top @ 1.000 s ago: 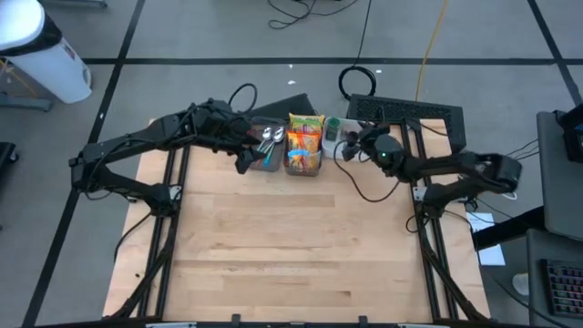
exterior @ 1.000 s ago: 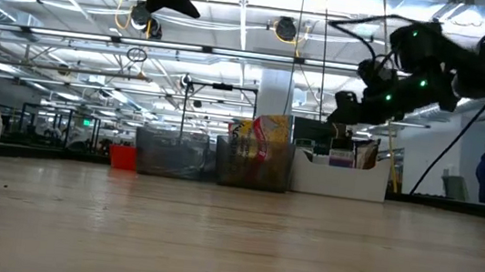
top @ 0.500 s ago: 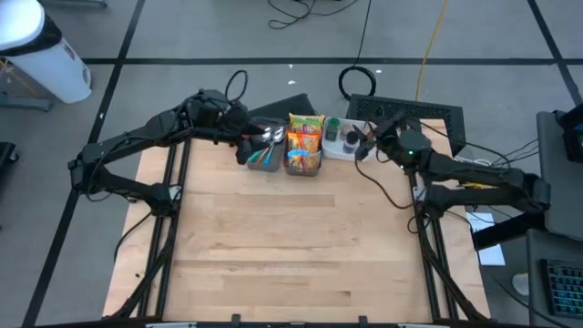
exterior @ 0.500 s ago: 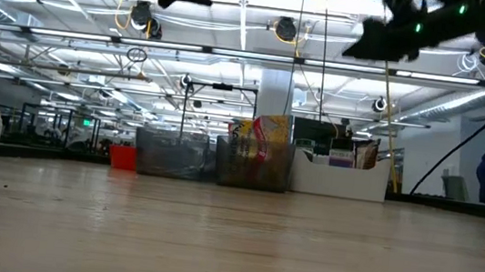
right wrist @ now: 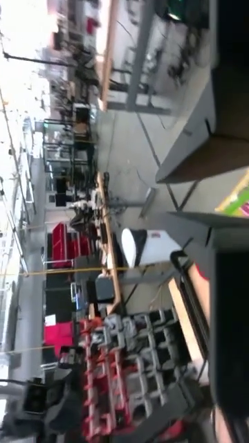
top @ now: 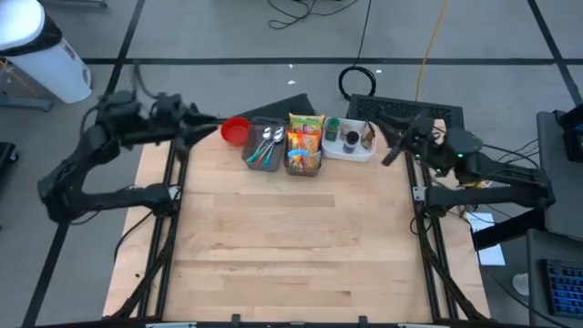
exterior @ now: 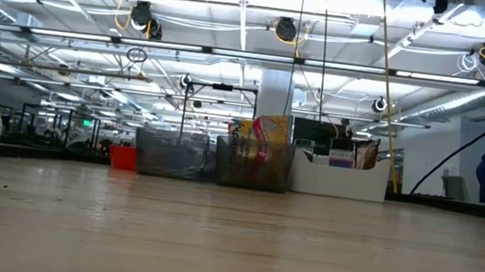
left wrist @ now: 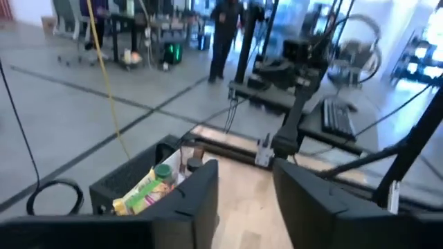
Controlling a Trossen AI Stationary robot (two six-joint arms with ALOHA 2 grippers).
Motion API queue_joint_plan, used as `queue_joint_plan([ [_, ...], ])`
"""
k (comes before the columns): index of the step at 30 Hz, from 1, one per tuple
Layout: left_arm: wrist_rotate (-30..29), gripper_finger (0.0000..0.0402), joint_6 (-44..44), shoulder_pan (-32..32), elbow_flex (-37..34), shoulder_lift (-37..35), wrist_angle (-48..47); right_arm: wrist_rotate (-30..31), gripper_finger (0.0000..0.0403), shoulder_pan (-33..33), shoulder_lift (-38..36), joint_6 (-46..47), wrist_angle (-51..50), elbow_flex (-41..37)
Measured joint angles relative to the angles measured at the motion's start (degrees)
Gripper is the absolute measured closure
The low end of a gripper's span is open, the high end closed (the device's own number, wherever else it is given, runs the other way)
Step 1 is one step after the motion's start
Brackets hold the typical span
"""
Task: Pick & Place Food Item
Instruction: Return to Home Position
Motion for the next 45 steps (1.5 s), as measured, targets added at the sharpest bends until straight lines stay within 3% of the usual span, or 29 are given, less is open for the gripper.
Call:
queue_joint_plan([
  [5,-0.2,0.0295,-5.7,1.2,-9.9,-9.6,6.2,0.0,0.0395,2.1,-6.9,3.7,-6.5,0.0],
  [12,0.0,0.0316,-14.2,1.4,-23.0,-18.2,14.1,0.0,0.0400,5.4,-14.2,9.1,-14.1,0.0],
  [17,0.0,0.0316,-16.6,1.4,-27.3,-21.3,14.8,0.0,0.0400,6.7,-18.7,12.9,-20.7,-1.0],
  [21,0.0,0.0316,-16.6,1.4,-29.4,-23.5,14.8,0.0,0.0402,6.7,-23.4,15.2,-20.8,-6.2],
  [31,1.4,0.0316,-15.8,1.4,-32.6,-30.4,14.8,-3.0,0.0402,6.7,-37.3,19.2,-9.7,-24.1],
  [38,3.3,0.0316,-18.9,1.3,-37.6,-36.7,17.5,-8.0,0.0402,6.8,-37.1,22.0,-0.6,-32.7],
  [45,7.1,0.0316,-22.1,1.3,-43.7,-41.9,26.7,-10.7,0.0402,6.7,-37.3,24.0,19.0,-44.9],
])
